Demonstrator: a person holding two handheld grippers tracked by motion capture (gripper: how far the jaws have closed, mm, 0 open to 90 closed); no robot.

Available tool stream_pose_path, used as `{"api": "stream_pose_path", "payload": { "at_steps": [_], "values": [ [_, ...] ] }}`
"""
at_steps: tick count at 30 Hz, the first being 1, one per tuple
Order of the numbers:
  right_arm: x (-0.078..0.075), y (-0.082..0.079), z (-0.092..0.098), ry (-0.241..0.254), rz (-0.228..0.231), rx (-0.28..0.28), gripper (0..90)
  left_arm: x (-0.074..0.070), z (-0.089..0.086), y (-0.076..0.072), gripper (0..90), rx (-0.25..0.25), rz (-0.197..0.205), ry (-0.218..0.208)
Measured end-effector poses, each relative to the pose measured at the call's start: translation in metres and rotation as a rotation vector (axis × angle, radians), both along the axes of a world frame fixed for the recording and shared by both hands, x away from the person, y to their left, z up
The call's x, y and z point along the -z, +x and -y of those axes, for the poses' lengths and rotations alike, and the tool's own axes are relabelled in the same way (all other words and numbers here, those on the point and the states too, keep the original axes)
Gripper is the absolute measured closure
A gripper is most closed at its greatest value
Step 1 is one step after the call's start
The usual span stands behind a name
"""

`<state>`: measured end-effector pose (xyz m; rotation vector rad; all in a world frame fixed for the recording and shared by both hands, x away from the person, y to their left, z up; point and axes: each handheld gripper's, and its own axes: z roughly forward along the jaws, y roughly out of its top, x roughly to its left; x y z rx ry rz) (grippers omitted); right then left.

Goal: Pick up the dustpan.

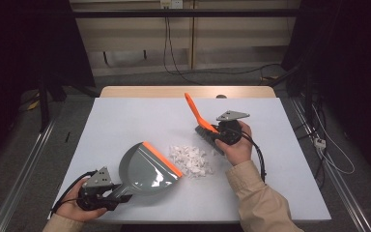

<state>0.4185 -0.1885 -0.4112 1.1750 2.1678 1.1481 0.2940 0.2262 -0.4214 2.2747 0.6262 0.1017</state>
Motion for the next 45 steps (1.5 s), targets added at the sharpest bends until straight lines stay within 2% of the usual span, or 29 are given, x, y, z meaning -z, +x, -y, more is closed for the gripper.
{"api": "stream_pose_path", "payload": {
  "at_steps": [3,4,6,7,8,14,16,17,20,23,24,25,30,31,34,36,38,39,42,45],
  "values": [
    [0.01,0.003,0.002,-0.026,-0.029,0.025,71.6,0.002,0.001,0.001,58.4,0.023,-0.007,0.011],
    [0.012,0.002,0.003,-0.015,-0.016,0.029,71.5,0.003,0.002,0.001,58.3,0.032,-0.015,0.011],
    [0.011,0.002,0.003,-0.026,-0.019,0.026,71.5,0.005,0.005,0.001,58.3,0.047,-0.033,0.006],
    [0.01,0.001,0.002,-0.045,-0.018,0.026,71.4,0.006,0.005,0.001,58.3,0.054,-0.035,0.02],
    [0.01,0.0,0.001,-0.05,-0.021,0.022,71.3,0.007,0.006,0.001,58.3,0.053,-0.042,0.012],
    [0.006,-0.001,0.0,-0.055,-0.031,0.031,70.0,0.01,0.011,0.007,57.9,0.054,-0.065,-0.001],
    [0.003,-0.001,0.001,-0.05,-0.013,0.041,68.5,0.012,0.012,0.008,57.3,0.039,-0.062,-0.001],
    [0.001,-0.002,0.001,-0.066,-0.004,0.042,67.9,0.012,0.012,0.009,55.4,0.036,-0.058,-0.003],
    [0.0,-0.002,-0.001,-0.063,-0.031,0.042,68.2,0.012,0.011,0.009,50.0,0.018,-0.043,0.008],
    [0.002,-0.002,-0.002,-0.089,-0.054,0.045,69.5,0.01,0.009,0.008,49.4,0.005,-0.028,0.019],
    [0.003,-0.002,-0.001,-0.089,-0.064,0.044,70.0,0.009,0.008,0.008,48.3,-0.002,-0.021,0.035],
    [0.003,-0.002,0.0,-0.082,-0.072,0.046,70.5,0.009,0.007,0.009,48.4,-0.002,-0.027,0.014],
    [0.002,-0.004,-0.001,-0.086,-0.087,0.046,71.0,0.005,-0.001,0.01,44.3,-0.026,-0.025,0.01],
    [0.002,-0.005,-0.001,-0.09,-0.084,0.045,71.0,0.006,-0.001,0.01,43.3,-0.025,-0.034,-0.001],
    [0.003,-0.005,-0.001,-0.077,-0.081,0.05,71.0,0.009,0.001,0.01,42.2,-0.032,-0.059,0.022],
    [0.003,-0.006,0.0,-0.073,-0.081,0.052,71.1,0.011,0.001,0.011,40.9,-0.045,-0.061,0.003],
    [0.003,-0.006,0.0,-0.069,-0.081,0.054,71.0,0.011,0.001,0.012,41.4,-0.059,-0.05,0.022],
    [0.003,-0.006,0.0,-0.068,-0.08,0.053,71.1,0.011,0.0,0.013,41.2,-0.056,-0.056,0.012],
    [0.004,-0.006,0.0,-0.068,-0.076,0.055,71.1,0.01,-0.001,0.013,41.2,-0.077,-0.039,0.032],
    [0.004,-0.006,0.0,-0.068,-0.075,0.057,71.1,0.008,-0.007,0.014,43.1,-0.099,-0.035,0.03]
  ]
}}
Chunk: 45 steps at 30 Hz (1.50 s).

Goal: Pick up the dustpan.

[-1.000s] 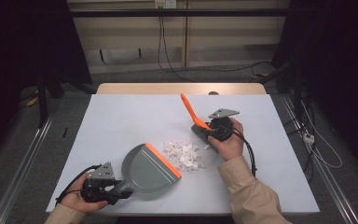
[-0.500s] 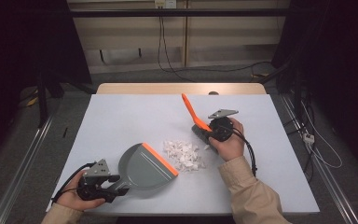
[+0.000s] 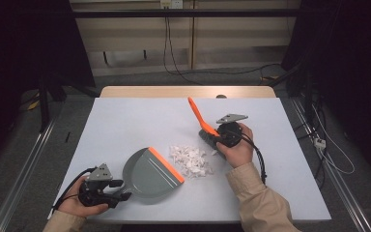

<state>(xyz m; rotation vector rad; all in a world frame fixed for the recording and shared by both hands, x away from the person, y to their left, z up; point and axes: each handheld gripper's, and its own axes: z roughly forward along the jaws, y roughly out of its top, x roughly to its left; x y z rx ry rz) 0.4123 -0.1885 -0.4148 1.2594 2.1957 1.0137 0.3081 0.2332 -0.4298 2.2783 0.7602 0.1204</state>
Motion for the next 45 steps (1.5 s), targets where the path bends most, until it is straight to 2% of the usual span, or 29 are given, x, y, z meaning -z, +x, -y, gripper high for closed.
{"api": "stream_pose_path", "payload": {
  "at_steps": [2,6,7,11,14,18,20,22,24,25,31,38,45],
  "values": [
    [0.0,0.0,0.0,0.0,0.0,-0.002,71.1,0.0,-0.001,0.0,41.8,-0.01,-0.002,0.007],
    [0.0,0.0,-0.001,0.001,-0.006,-0.002,71.1,-0.001,0.005,-0.002,41.2,0.013,-0.002,0.016],
    [0.0,0.0,-0.001,0.001,-0.007,0.001,71.2,-0.001,0.007,-0.003,42.8,0.006,0.006,0.035],
    [0.0,-0.001,-0.002,-0.003,-0.007,-0.001,71.2,0.003,0.011,-0.002,52.3,0.024,-0.007,0.034],
    [-0.001,-0.002,-0.002,-0.002,-0.015,0.002,71.2,0.003,0.012,-0.001,62.1,0.037,-0.011,0.061],
    [-0.001,-0.002,-0.001,0.004,-0.018,0.009,71.3,0.003,0.012,0.0,62.6,0.032,-0.01,0.045],
    [0.0,-0.003,-0.002,0.01,-0.019,0.016,71.4,0.003,0.014,-0.001,62.6,0.043,0.001,0.062],
    [0.0,-0.003,-0.002,0.01,-0.017,0.017,71.4,0.002,0.016,-0.001,62.6,0.07,-0.012,0.05],
    [0.0,-0.004,-0.004,0.01,-0.017,0.02,71.4,0.002,0.019,-0.001,62.6,0.064,-0.003,0.064],
    [0.0,-0.004,-0.005,0.009,-0.016,0.021,71.4,0.003,0.02,-0.001,62.6,0.072,-0.013,0.048],
    [0.0,-0.008,-0.009,-0.009,-0.009,0.017,71.3,0.002,0.029,0.002,62.5,0.096,-0.018,0.052],
    [0.001,-0.011,-0.009,0.0,0.001,0.025,71.3,0.001,0.032,0.003,62.6,0.091,-0.022,0.055],
    [0.002,-0.014,-0.013,-0.012,0.016,0.025,71.3,0.0,0.034,0.005,62.6,0.097,-0.038,0.056]
  ]
}}
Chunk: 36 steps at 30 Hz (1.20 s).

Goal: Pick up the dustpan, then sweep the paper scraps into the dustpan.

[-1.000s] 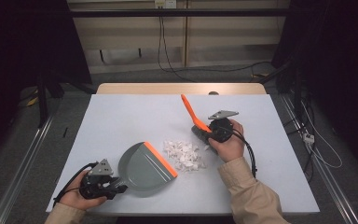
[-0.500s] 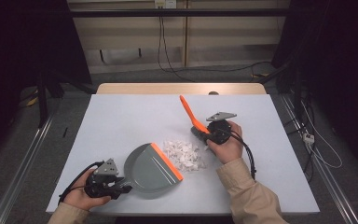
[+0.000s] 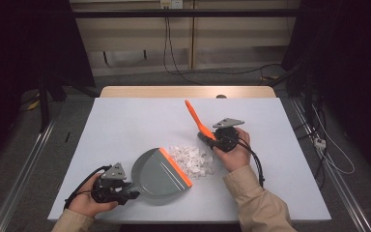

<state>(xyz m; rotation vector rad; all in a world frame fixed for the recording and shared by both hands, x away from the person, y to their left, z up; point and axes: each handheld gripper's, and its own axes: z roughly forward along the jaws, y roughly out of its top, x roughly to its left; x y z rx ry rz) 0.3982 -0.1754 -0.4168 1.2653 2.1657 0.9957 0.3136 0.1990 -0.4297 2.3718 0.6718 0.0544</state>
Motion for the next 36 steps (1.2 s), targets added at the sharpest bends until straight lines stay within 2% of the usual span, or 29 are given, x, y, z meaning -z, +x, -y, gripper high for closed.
{"api": "stream_pose_path", "payload": {
  "at_steps": [13,17,19,36],
  "values": [
    [0.002,-0.01,-0.009,-0.001,0.016,0.0,71.0,0.001,0.003,0.002,62.5,-0.003,-0.017,-0.01],
    [0.003,-0.013,-0.015,-0.018,0.023,-0.009,70.8,0.002,0.006,0.002,62.4,-0.008,-0.026,-0.014],
    [0.003,-0.015,-0.016,-0.005,0.015,-0.014,70.6,0.002,0.007,0.002,62.4,-0.006,-0.029,-0.012],
    [0.004,-0.023,-0.035,-0.016,0.035,-0.027,70.4,0.002,0.026,0.01,62.3,-0.004,-0.049,-0.014]
  ]
}}
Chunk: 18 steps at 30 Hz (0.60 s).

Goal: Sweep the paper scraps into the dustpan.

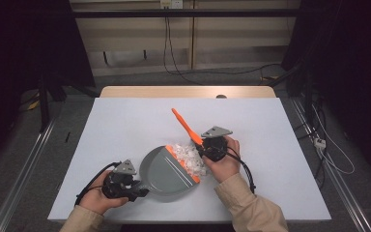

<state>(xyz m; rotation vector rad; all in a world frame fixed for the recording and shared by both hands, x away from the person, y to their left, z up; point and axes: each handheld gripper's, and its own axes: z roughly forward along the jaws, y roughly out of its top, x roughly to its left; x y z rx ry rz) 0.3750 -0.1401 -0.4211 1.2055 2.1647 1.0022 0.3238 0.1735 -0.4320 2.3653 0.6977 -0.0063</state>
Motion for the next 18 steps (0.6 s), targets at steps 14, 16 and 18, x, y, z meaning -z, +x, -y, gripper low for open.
{"api": "stream_pose_path", "payload": {
  "at_steps": [14,16,18],
  "values": [
    [0.0,-0.004,-0.011,0.048,-0.004,-0.041,70.5,0.001,0.013,0.005,62.3,-0.005,-0.006,-0.008],
    [0.0,-0.005,-0.012,0.069,-0.006,-0.047,70.5,0.001,0.015,0.005,62.3,-0.01,-0.011,-0.01],
    [0.0,-0.006,-0.014,0.065,-0.002,-0.055,70.5,0.001,0.017,0.006,62.3,-0.015,-0.012,-0.014]
  ]
}}
